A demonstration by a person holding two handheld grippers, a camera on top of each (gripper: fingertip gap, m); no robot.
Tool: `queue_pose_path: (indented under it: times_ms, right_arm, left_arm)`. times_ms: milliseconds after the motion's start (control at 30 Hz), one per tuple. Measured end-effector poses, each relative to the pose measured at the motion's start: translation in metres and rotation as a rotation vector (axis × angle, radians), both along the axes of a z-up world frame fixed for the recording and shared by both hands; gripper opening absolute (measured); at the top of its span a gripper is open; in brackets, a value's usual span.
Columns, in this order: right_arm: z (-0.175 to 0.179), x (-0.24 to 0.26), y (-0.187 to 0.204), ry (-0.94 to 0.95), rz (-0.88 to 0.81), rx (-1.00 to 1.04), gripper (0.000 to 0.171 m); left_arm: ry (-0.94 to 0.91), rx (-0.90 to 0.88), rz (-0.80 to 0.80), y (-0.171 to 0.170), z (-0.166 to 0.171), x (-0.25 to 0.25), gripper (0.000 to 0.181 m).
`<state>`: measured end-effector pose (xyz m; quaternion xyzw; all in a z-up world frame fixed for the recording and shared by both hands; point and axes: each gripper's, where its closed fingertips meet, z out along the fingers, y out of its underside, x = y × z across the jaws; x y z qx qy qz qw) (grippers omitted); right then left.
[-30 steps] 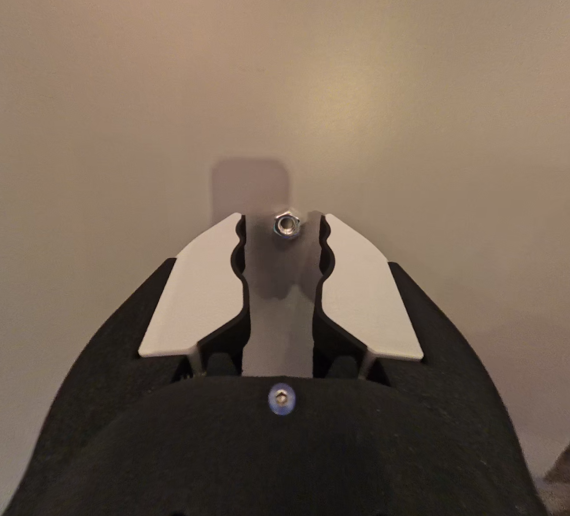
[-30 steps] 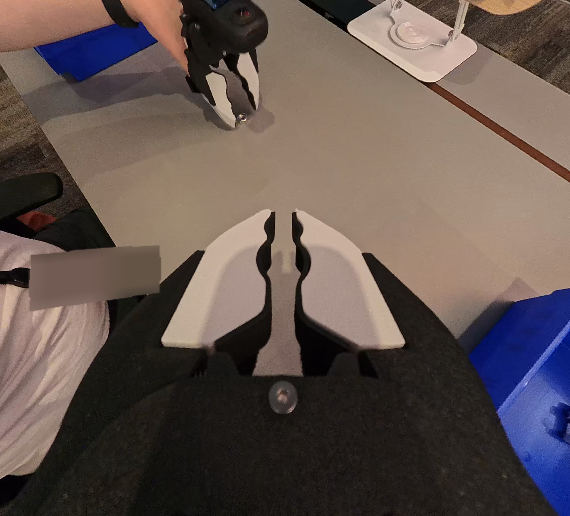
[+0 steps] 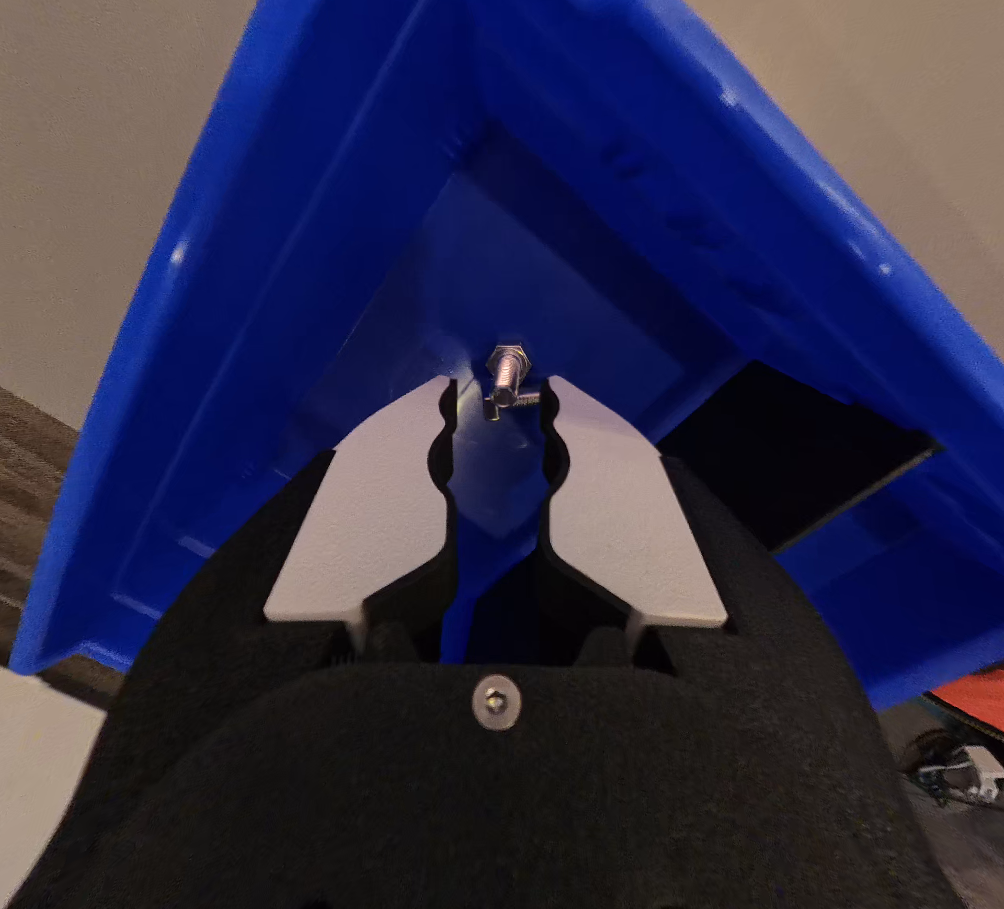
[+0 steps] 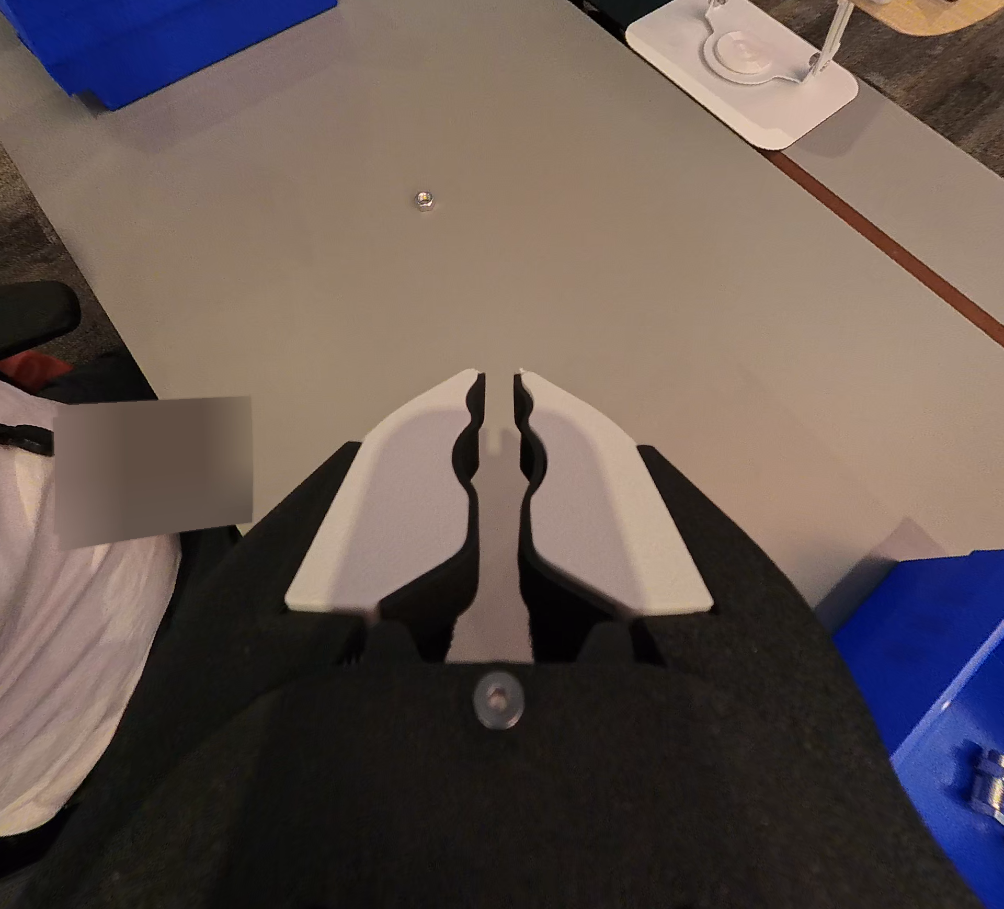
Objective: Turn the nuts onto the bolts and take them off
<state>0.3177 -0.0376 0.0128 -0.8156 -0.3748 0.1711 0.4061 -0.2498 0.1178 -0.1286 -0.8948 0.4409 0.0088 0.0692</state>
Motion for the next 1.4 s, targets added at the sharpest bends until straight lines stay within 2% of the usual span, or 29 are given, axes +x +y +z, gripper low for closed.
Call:
queue_pose_path:
  times_ms: [200, 300, 500, 600, 700, 800, 867, 900, 967, 1067, 1233, 1300, 1400]
  right_arm:
    - [-0.004, 0.004, -0.001, -0.001, -0.005, -0.009, 0.009]
    - [-0.004, 0.005, -0.002, 0.001, -0.005, -0.006, 0.009]
    - [-0.004, 0.009, -0.004, 0.016, -0.01, -0.005, 0.009]
    - [-0.004, 0.014, -0.007, 0.009, -0.018, -0.005, 0.009]
    - [-0.002, 0.019, -0.009, -0.007, -0.031, -0.011, 0.009]
    - [0.003, 0.016, -0.009, -0.003, -0.032, -0.004, 0.009]
    - [0.002, 0.01, -0.008, 0.01, -0.024, 0.001, 0.009]
    - [0.001, 0.007, -0.008, 0.019, -0.018, 0.001, 0.009]
    - [-0.002, -0.002, -0.009, 0.042, 0.002, -0.006, 0.009]
    - [-0.01, -0.011, -0.013, 0.045, 0.031, -0.032, 0.01]
    - [-0.021, -0.016, -0.023, 0.029, 0.056, -0.07, 0.01]
    - [-0.025, -0.015, -0.028, 0.025, 0.058, -0.078, 0.01]
    - [-0.029, -0.011, -0.033, 0.024, 0.052, -0.088, 0.01]
  left_arm:
    - [0.066, -0.05, -0.018, -0.005, -0.014, -0.005, 0.025]
    - [0.075, -0.057, -0.028, -0.008, -0.017, -0.006, 0.01]
    - [0.047, -0.009, -0.027, -0.004, -0.005, -0.003, 0.01]
    - [0.067, 0.049, -0.029, 0.0, 0.036, -0.01, 0.01]
    - [0.15, 0.127, -0.076, 0.006, 0.113, -0.004, 0.01]
    - [0.143, 0.21, -0.191, 0.004, 0.188, 0.051, 0.01]
    - [0.097, 0.247, -0.301, -0.003, 0.211, 0.103, 0.01]
    - [0.072, 0.25, -0.364, -0.008, 0.212, 0.128, 0.01]
    - [-0.004, 0.22, -0.458, -0.019, 0.196, 0.176, 0.01]
    - [-0.035, 0.16, -0.545, -0.029, 0.143, 0.225, 0.01]
    - [0.023, 0.056, -0.596, -0.036, 0.047, 0.257, 0.01]
    - [0.021, 0.034, -0.594, -0.038, 0.023, 0.264, 0.01]
    - [0.016, 0.023, -0.585, -0.037, 0.007, 0.269, 0.01]
